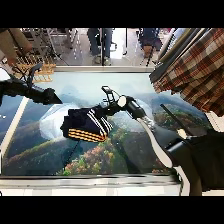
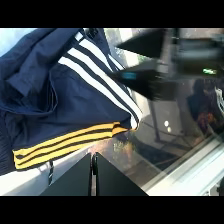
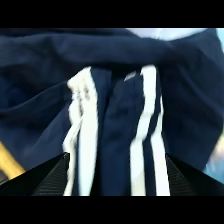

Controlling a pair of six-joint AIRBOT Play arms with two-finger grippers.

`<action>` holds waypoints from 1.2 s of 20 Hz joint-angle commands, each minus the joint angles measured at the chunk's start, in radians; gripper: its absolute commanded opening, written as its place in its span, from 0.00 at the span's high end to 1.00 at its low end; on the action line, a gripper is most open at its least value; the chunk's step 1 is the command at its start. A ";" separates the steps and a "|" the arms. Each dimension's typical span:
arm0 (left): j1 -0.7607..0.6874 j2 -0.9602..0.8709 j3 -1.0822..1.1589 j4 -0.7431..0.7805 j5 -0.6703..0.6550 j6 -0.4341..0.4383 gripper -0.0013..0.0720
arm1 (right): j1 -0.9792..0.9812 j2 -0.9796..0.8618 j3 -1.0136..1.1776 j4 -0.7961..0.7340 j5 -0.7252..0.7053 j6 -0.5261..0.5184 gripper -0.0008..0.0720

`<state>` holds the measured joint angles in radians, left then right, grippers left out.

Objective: Fold the clothes and pants, and hang the long-sleeved shirts on hangers.

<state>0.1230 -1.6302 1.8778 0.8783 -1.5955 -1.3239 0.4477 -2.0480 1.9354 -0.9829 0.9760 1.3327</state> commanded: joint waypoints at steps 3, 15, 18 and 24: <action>-0.001 0.000 0.000 -0.001 -0.014 0.004 0.97 | 0.030 -0.142 0.124 0.019 -0.008 -0.019 0.57; 0.004 0.000 0.000 0.000 -0.012 0.004 0.97 | 0.248 0.132 0.010 0.150 0.453 -0.110 0.47; 0.001 -0.007 0.000 0.003 0.005 0.004 0.97 | 0.197 0.153 -0.006 0.142 0.488 -0.102 0.46; -0.081 -0.126 -0.001 0.040 0.005 0.008 0.97 | -0.080 0.266 -0.098 0.137 0.395 0.087 0.40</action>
<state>0.0811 -1.6981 1.8771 0.8902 -1.5925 -1.3178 0.4755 -1.8286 1.9015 -0.8486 1.4216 1.3258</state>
